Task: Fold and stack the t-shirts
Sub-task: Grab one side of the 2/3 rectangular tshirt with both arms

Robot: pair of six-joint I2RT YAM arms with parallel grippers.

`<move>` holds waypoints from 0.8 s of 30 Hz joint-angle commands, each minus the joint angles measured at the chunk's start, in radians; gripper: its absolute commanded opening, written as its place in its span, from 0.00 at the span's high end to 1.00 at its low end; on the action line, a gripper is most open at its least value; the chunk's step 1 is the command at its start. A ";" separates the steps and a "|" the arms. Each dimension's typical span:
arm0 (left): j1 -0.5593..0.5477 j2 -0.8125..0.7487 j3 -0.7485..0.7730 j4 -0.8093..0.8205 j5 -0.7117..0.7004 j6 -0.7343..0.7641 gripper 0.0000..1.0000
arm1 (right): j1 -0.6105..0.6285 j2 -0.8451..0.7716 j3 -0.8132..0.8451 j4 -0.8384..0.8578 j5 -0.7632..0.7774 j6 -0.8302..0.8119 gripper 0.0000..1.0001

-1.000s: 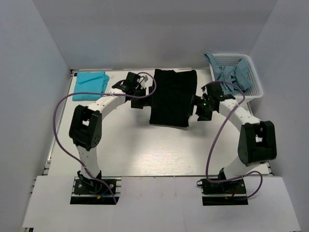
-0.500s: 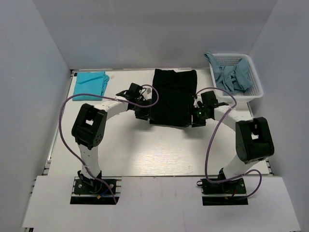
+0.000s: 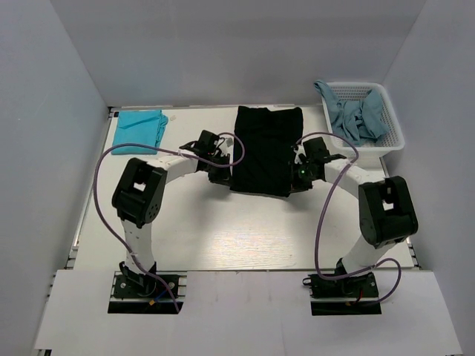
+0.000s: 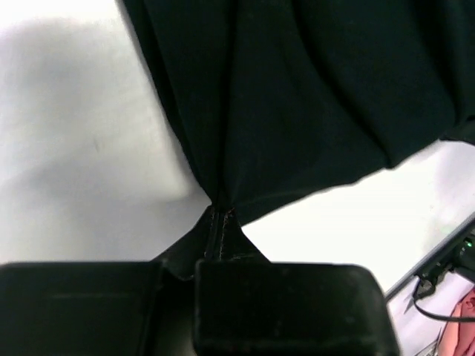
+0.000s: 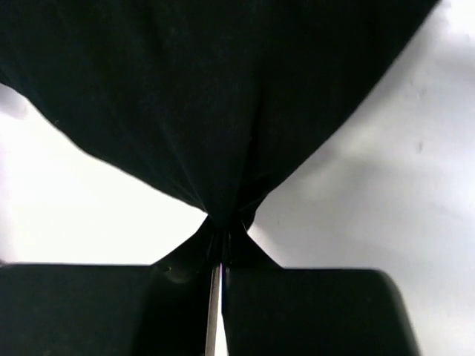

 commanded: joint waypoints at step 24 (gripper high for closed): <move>-0.057 -0.709 -0.260 -0.311 0.051 -0.197 1.00 | 0.094 -0.431 0.059 -0.619 -0.095 0.032 1.00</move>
